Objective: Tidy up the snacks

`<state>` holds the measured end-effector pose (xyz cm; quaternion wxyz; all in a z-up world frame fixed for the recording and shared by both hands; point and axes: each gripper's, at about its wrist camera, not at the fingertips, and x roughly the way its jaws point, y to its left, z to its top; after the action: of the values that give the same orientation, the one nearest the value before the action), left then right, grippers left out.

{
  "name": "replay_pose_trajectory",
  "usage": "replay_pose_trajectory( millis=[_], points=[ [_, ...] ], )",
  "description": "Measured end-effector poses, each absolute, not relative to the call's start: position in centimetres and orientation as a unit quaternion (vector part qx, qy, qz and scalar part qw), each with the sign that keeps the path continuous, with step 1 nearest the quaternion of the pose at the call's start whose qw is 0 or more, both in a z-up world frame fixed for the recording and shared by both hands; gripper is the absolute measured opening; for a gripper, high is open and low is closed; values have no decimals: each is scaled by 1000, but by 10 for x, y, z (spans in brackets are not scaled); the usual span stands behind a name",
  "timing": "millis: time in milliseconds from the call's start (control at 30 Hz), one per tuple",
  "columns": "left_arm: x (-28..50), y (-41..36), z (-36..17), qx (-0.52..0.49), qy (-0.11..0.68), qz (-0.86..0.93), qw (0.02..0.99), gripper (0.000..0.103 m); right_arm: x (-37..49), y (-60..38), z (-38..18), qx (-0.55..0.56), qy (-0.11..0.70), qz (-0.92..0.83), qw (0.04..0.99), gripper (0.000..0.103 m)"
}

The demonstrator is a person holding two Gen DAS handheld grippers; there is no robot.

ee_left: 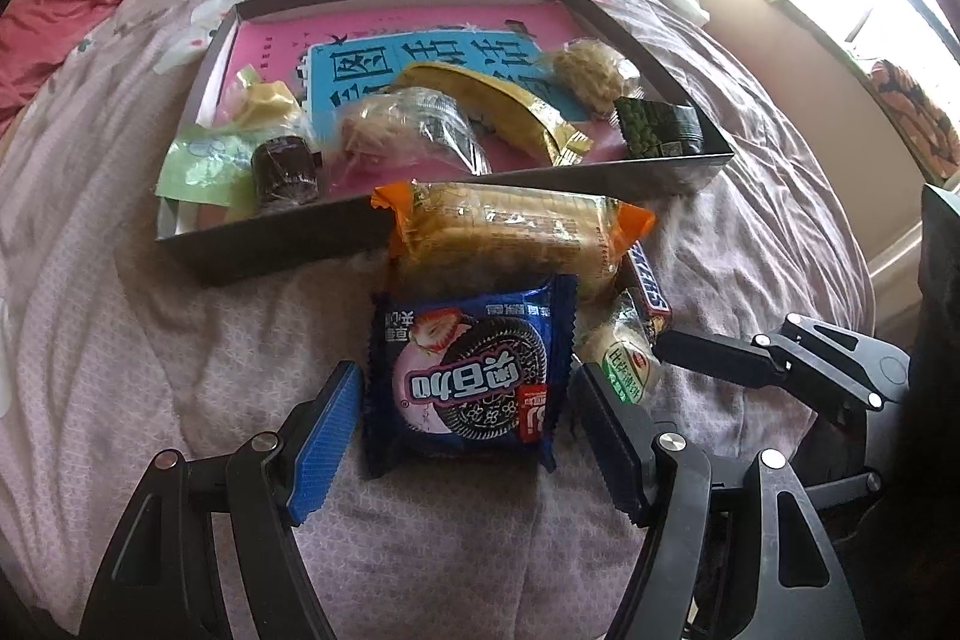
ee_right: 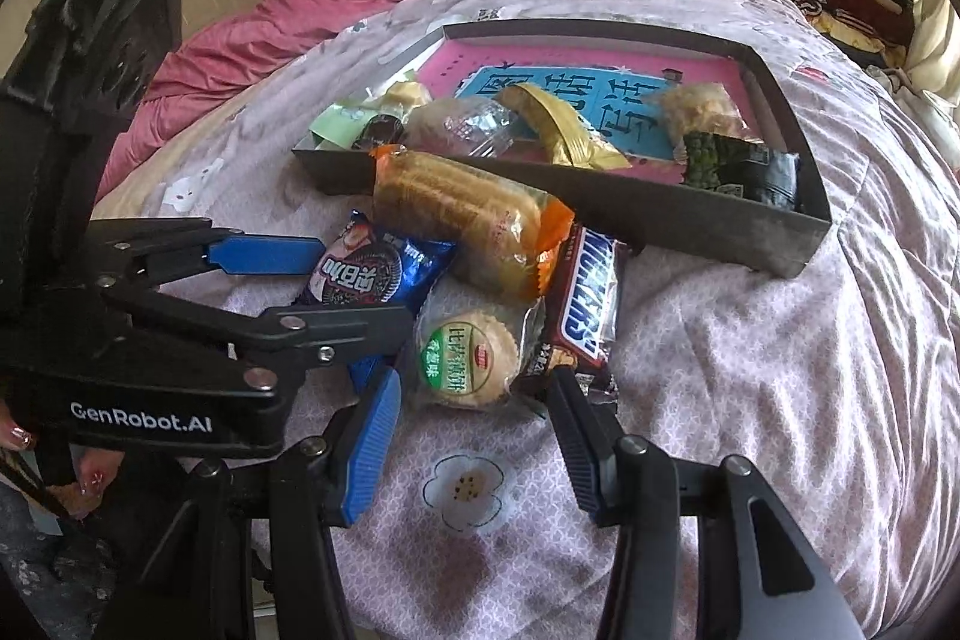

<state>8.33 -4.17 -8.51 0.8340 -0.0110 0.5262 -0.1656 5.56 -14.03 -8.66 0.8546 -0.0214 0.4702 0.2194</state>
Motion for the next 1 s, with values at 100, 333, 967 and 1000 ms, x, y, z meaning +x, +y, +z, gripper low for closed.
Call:
replay_pose_trajectory(
  millis=[100,333,967,1000],
  points=[
    [86,-41,-89,-13,529,-159,833,74,56,-138,-89,-25,470,219,855,51],
    [92,-33,-97,-23,541,-152,827,74,56,-130,-91,-37,466,227,854,51],
    [92,-9,-94,-45,554,-119,823,72,71,-104,-102,-69,442,237,862,50],
    [92,-9,-94,-46,554,-118,823,72,72,-103,-103,-71,443,238,862,50]
  ],
)
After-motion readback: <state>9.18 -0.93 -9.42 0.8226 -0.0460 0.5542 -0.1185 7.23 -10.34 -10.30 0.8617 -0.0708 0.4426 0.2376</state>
